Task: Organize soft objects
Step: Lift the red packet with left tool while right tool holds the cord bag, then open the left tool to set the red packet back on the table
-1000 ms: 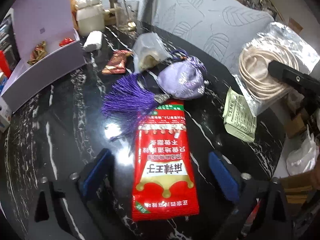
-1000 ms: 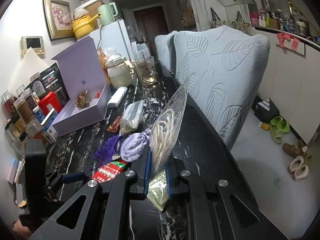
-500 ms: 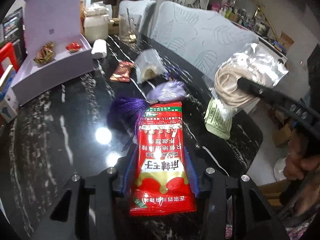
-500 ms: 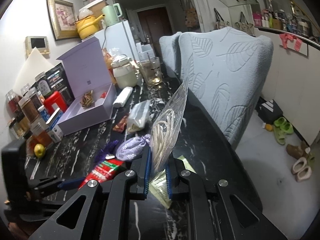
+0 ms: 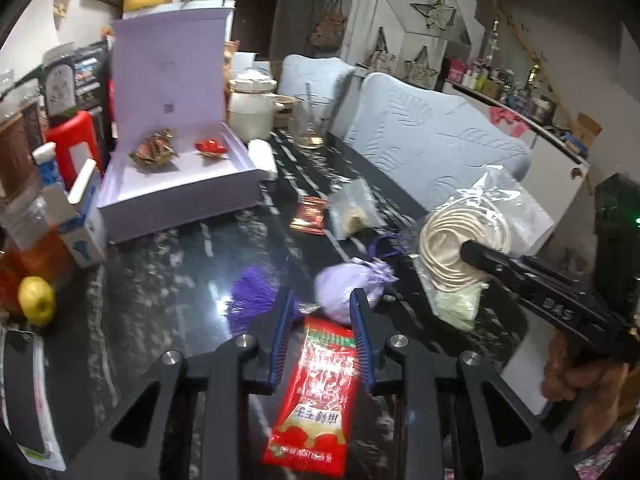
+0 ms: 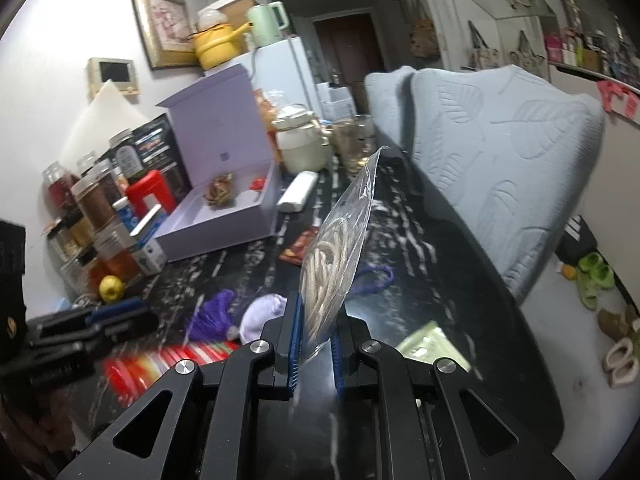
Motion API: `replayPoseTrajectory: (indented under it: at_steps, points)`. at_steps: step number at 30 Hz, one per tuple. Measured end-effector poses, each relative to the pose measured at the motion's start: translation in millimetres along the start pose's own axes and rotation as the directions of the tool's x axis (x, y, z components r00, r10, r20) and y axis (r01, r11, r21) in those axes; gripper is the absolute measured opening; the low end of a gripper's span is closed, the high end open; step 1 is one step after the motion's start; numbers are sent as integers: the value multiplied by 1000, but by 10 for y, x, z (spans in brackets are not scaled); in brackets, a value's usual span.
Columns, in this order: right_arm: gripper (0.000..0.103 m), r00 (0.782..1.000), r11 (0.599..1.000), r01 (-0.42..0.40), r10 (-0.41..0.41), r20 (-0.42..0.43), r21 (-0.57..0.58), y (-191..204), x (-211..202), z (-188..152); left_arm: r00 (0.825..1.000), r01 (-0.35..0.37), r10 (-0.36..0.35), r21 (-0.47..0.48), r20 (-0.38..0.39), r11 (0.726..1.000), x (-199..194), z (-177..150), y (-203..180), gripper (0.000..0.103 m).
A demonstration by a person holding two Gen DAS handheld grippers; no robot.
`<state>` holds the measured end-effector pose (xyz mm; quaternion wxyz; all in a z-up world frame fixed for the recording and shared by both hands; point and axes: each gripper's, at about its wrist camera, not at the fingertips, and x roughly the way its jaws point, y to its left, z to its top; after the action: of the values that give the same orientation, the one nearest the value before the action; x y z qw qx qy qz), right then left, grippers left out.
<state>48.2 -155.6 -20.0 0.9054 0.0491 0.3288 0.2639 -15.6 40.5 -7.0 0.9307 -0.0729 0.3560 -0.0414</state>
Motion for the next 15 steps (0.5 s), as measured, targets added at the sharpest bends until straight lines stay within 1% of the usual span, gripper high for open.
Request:
replayPoseTrajectory:
  at_steps: [3, 6, 10, 13, 15]
  points:
    - [13, 1000, 999, -20, 20, -3, -27, 111, 46, 17, 1000, 11, -12, -14, -14, 1000, 58, -44, 43, 29]
    - [13, 1000, 999, -15, 15, 0, -43, 163, 52, 18, 1000, 17, -17, -22, -19, 1000, 91, -128, 58, 29]
    - [13, 1000, 999, -9, 8, -8, -41, 182, 61, 6, 997, 41, -43, -42, -64, 998, 216, -188, 80, 29]
    - [13, 1000, 999, 3, -3, -5, -42, 158, 30, -1, 992, 49, -53, -36, -115, 998, 348, -192, 77, 29]
    - [13, 1000, 999, 15, -15, -3, -38, 136, 3, -2, 992, 35, -38, -27, -122, 999, 385, -187, 47, 29]
